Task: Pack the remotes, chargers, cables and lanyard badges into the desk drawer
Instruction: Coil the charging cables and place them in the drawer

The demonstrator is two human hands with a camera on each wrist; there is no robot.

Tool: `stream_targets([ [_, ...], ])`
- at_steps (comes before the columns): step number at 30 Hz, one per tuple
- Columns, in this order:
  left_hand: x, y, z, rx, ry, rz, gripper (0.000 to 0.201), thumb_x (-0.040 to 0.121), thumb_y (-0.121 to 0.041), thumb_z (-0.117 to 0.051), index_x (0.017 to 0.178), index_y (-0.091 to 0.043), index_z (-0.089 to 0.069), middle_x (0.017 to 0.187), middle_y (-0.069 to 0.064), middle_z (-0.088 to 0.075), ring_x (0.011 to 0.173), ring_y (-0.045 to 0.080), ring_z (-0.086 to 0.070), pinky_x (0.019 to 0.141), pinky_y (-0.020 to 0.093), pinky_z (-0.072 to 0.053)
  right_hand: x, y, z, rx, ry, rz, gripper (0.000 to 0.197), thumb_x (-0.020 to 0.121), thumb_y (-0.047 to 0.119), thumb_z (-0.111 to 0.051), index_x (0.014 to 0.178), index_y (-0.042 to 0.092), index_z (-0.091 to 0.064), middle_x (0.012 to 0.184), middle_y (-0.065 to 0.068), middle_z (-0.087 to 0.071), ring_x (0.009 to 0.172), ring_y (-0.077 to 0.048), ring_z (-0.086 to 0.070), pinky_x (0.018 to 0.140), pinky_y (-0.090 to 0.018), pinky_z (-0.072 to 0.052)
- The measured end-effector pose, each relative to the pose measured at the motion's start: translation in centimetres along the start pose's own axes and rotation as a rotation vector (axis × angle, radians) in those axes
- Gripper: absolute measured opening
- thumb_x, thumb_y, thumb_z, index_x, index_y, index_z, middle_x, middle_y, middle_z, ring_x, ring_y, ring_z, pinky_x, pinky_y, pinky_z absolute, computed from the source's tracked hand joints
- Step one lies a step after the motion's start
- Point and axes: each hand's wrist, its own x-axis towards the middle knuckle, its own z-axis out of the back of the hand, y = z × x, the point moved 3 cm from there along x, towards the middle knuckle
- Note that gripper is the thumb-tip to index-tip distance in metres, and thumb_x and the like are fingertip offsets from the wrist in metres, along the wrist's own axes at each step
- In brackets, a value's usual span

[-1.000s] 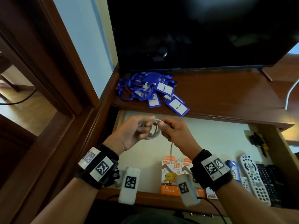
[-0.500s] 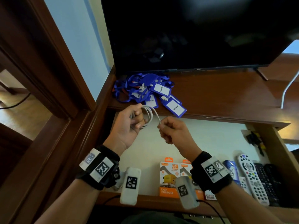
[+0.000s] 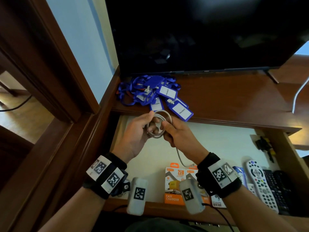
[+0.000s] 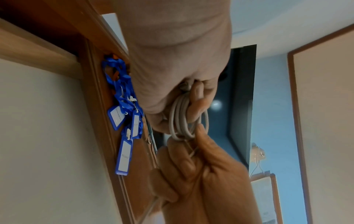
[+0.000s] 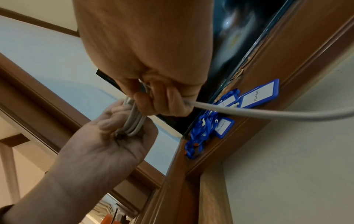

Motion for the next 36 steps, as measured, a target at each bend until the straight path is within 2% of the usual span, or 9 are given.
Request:
stream_targets([
  [4, -0.1, -0.3, 0.4, 0.331, -0.061, -0.092, 0.026, 0.100, -0.026, -0.044, 0.099, -0.022, -0.069, 0.074, 0.011, -0.053, 0.071, 0.014, -0.056, 0.078, 0.040, -0.048, -0.1, 0.1, 0.1, -0.055, -0.011, 0.014, 0.019, 0.100, 0.008, -0.041, 0.083, 0.005, -0.049, 0.054, 0.003, -0.040, 0.041, -0.002, -0.034, 0.040, -0.012, -0.029],
  [6, -0.1, -0.6, 0.5, 0.487, -0.059, -0.158, 0.023, 0.099, -0.023, -0.047, 0.106, -0.025, -0.069, 0.077, 0.007, -0.059, 0.072, 0.011, -0.058, 0.076, 0.034, -0.051, -0.1, 0.0, 0.3, -0.076, -0.011, 0.012, 0.022, 0.100, 0.008, -0.041, 0.080, 0.008, -0.049, 0.053, 0.004, -0.041, 0.040, -0.001, -0.034, 0.041, -0.012, -0.029],
  [9, -0.5, -1.2, 1.0, 0.587, 0.003, -0.162, 0.016, 0.094, -0.017, -0.056, 0.098, -0.019, -0.072, 0.076, 0.003, -0.069, 0.071, 0.008, -0.063, 0.066, 0.019, -0.050, -0.2, -0.2, 0.6, -0.130, -0.004, 0.009, 0.024, 0.100, 0.010, -0.042, 0.079, 0.013, -0.052, 0.058, 0.004, -0.043, 0.042, -0.001, -0.038, 0.043, -0.011, -0.032],
  [15, -0.9, -1.7, 1.5, 0.494, 0.043, -0.061, 0.015, 0.088, -0.005, -0.062, 0.098, 0.000, -0.071, 0.073, 0.014, -0.070, 0.064, 0.013, -0.066, 0.057, 0.020, -0.052, -0.4, -0.8, 0.9, -0.153, -0.016, 0.043, 0.021, 0.098, 0.014, -0.048, 0.080, 0.012, -0.057, 0.055, 0.009, -0.043, 0.043, 0.000, -0.039, 0.043, -0.010, -0.032],
  [21, -0.7, -2.1, 1.7, 0.381, -0.029, -0.044, 0.012, 0.087, -0.002, -0.061, 0.082, -0.006, -0.071, 0.068, 0.013, -0.066, 0.060, 0.014, -0.068, 0.054, 0.021, -0.053, -0.1, -1.8, 2.7, 0.089, -0.073, 0.061, 0.015, 0.096, 0.004, -0.048, 0.083, 0.009, -0.053, 0.054, 0.008, -0.040, 0.049, -0.007, -0.032, 0.045, -0.018, -0.029],
  [26, -0.8, -1.8, 0.9, 0.305, 0.033, -0.018, 0.013, 0.088, -0.001, -0.058, 0.080, -0.001, -0.068, 0.063, 0.006, -0.063, 0.062, 0.017, -0.068, 0.053, 0.022, -0.051, 0.2, -1.9, 2.8, -0.101, -0.170, 0.172, 0.014, 0.090, -0.003, -0.055, 0.081, 0.007, -0.060, 0.072, 0.003, -0.058, 0.068, -0.006, -0.050, 0.067, -0.018, -0.041],
  [29, -0.6, -1.3, 0.5, 0.222, 0.022, 0.000, 0.012, 0.088, -0.002, -0.057, 0.083, -0.002, -0.067, 0.061, 0.004, -0.062, 0.061, 0.017, -0.068, 0.052, 0.021, -0.051, 0.4, -2.0, 2.4, -0.090, -0.226, 0.149, 0.012, 0.090, -0.004, -0.054, 0.088, 0.001, -0.065, 0.075, 0.000, -0.060, 0.064, 0.000, -0.050, 0.061, -0.013, -0.041],
  [32, -0.3, -0.8, 0.2, 0.151, -0.050, 0.012, 0.013, 0.088, -0.005, -0.058, 0.082, -0.007, -0.069, 0.061, 0.003, -0.065, 0.060, 0.016, -0.068, 0.055, 0.023, -0.054, 0.3, -2.2, 2.0, -0.030, -0.246, 0.110, 0.017, 0.092, -0.002, -0.053, 0.088, 0.004, -0.068, 0.075, -0.007, -0.065, 0.062, -0.011, -0.057, 0.057, -0.022, -0.048],
  [36, 0.1, 0.0, -0.1, 0.089, -0.159, 0.030, 0.011, 0.088, -0.008, -0.061, 0.088, -0.010, -0.072, 0.070, 0.007, -0.071, 0.066, 0.017, -0.069, 0.062, 0.026, -0.057, 0.4, -2.6, 1.6, 0.210, -0.239, -0.046, 0.021, 0.096, 0.007, -0.050, 0.097, -0.004, -0.068, 0.092, -0.023, -0.069, 0.078, -0.030, -0.068, 0.073, -0.037, -0.057],
])
